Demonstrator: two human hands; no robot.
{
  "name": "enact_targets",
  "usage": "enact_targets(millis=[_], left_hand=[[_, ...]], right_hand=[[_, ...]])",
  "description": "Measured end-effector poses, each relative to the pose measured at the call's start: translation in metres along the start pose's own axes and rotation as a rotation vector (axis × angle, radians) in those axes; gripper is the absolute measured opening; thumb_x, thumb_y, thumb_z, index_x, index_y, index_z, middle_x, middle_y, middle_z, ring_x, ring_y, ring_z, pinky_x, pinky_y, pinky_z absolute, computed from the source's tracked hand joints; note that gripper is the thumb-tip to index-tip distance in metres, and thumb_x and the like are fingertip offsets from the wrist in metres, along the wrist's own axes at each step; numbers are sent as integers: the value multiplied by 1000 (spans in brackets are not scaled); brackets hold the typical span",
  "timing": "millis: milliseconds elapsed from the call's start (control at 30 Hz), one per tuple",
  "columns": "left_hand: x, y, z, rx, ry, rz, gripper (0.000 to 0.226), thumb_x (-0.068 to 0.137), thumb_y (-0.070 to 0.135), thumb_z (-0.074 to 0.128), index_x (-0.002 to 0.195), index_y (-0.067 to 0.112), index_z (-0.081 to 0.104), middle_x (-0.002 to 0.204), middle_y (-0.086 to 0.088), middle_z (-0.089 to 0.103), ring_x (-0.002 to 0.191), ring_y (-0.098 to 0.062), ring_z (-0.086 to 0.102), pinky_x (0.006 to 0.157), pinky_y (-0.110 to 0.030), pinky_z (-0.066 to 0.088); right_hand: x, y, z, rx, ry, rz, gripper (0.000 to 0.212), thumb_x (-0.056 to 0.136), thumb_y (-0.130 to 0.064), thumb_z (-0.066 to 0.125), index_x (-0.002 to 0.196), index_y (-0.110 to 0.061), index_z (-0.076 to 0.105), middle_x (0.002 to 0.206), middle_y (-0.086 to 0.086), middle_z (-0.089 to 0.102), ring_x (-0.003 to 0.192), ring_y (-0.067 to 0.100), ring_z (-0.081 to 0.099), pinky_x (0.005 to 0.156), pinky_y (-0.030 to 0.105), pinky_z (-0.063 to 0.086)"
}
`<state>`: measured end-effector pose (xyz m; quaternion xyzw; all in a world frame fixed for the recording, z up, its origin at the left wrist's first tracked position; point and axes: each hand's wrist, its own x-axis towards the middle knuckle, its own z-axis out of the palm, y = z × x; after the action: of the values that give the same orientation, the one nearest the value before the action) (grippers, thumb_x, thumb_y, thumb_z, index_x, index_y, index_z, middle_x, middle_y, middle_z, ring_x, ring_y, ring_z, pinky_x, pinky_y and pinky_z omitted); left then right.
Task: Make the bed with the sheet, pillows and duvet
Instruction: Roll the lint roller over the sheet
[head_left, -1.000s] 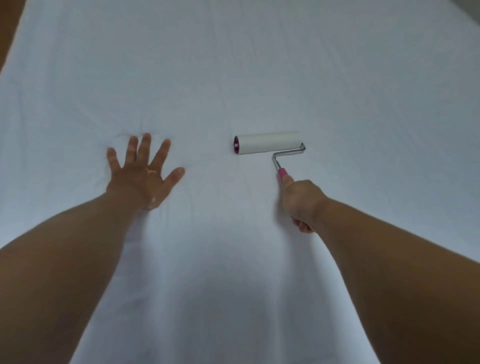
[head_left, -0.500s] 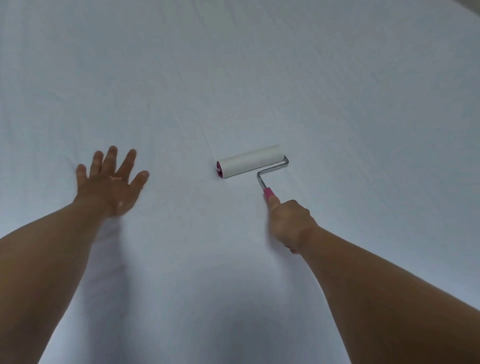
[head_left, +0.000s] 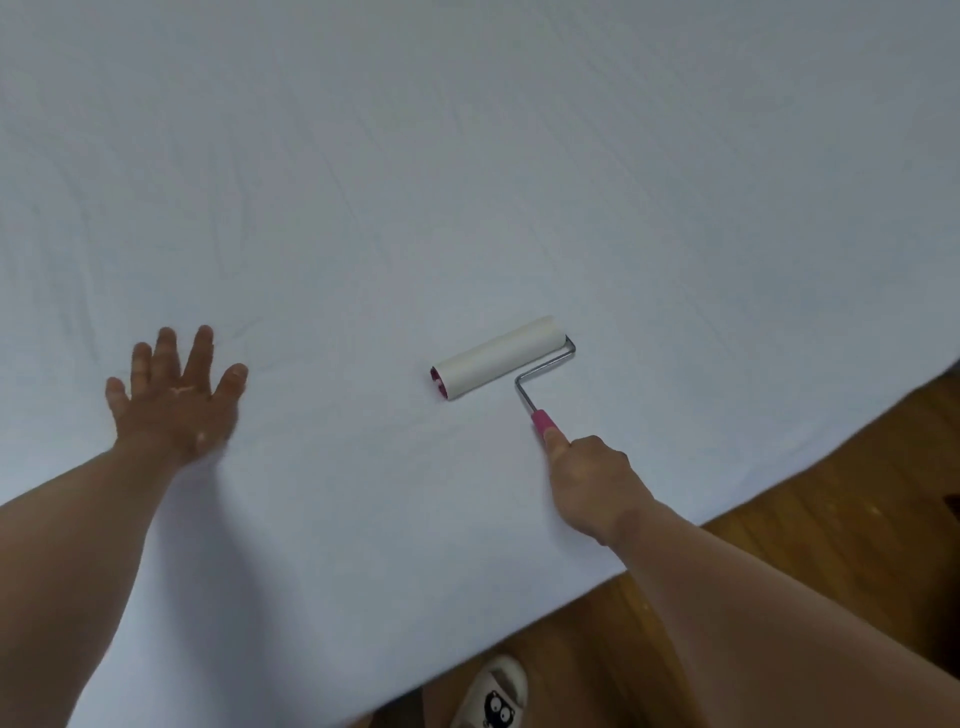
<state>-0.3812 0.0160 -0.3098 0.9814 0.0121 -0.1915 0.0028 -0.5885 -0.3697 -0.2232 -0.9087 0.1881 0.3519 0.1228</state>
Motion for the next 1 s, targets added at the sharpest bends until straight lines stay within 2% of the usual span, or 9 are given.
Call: enact_targets(millis=[167,433,500,567,733,800,867,933,1000], left_hand=[[-71,31,28,-40,98,23,79,87,76,0,157,38,-2,167,-6,-4,153,-30,-5,118,-58,2],[-110,37,43,71,33,88,65,99,62,20,157,39,0,167,-5,-3,153,-29,-3,118,-56,7],[-112,34,39,69,5,92,66,99,62,21,157,40,1,167,-4,-3,153,-28,-3,118,-55,8],[-112,31,36,77,-17,109,67,99,62,23,158,39,1,167,-5,-3,153,-29,-1,118,-56,11],[-117,33,24,84,-54,115,65,100,59,27,158,37,8,167,-7,6,152,-32,7,117,-55,18],[-120,39,18,75,22,133,62,101,55,33,157,30,22,161,-14,24,145,-39,24,111,-59,29],[-122,45,13,98,165,195,55,98,52,33,144,22,42,140,-16,46,125,-42,44,96,-62,43],[-118,48,6,49,231,204,53,92,57,28,128,26,53,125,-11,53,118,-39,48,95,-59,42],[-105,47,2,-39,266,210,49,89,60,27,120,31,53,126,-8,50,127,-32,42,103,-58,32]], right_hand=[[-42,33,38,-9,33,-22,69,98,-13,41,158,-22,8,118,12,54,94,26,57,80,31,46],[-98,65,84,213,114,79,69,98,-16,43,157,-21,8,113,9,55,98,23,59,81,34,51],[-110,76,92,355,112,184,45,103,-34,36,144,-15,37,100,7,56,90,22,59,79,37,52],[-125,83,94,435,58,199,54,102,-55,20,113,-16,56,89,8,56,84,28,59,76,42,51],[-146,93,99,568,34,311,57,101,-58,21,83,-19,59,68,-5,60,52,5,53,48,22,44],[-154,94,94,520,18,308,58,101,-58,21,81,-20,59,68,-5,60,49,3,51,45,19,40],[-165,95,86,547,-21,311,56,102,-55,22,80,-19,59,64,-4,58,42,1,46,42,17,40],[-180,99,74,492,-44,311,54,102,-55,22,81,-22,59,64,0,62,44,5,51,45,21,46],[-193,101,60,424,-32,377,59,99,-60,23,78,-23,63,62,0,66,49,7,60,50,23,48]])
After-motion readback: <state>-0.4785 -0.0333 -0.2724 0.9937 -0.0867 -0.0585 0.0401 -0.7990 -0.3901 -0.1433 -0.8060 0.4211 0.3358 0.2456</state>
